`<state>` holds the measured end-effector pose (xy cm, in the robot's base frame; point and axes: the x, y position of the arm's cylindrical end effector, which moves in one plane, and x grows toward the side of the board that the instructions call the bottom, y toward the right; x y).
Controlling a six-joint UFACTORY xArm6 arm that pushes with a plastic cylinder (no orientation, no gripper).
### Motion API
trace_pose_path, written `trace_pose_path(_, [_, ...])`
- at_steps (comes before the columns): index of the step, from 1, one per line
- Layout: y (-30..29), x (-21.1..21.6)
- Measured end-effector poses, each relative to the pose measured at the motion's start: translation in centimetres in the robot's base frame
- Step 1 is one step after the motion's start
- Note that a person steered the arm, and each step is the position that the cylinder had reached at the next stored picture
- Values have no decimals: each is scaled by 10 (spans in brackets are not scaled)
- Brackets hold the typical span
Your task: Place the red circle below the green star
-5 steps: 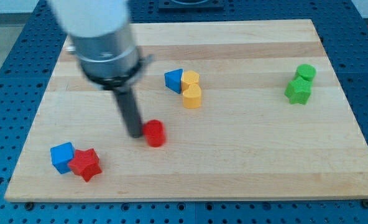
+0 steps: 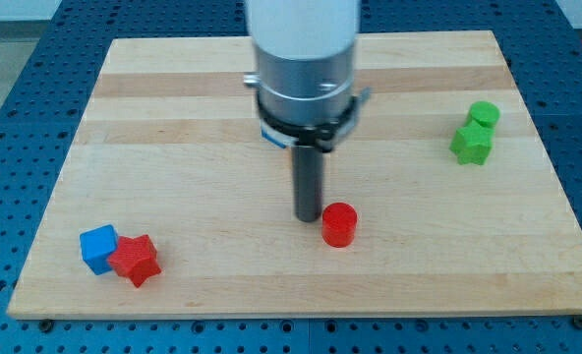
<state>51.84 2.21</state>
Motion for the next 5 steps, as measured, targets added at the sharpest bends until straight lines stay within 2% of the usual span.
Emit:
trace_pose_path(1, [67, 5])
trace_pose_path(2, [65, 5])
trace_pose_path(4, [-9, 9])
trace_pose_path(5, [2, 26])
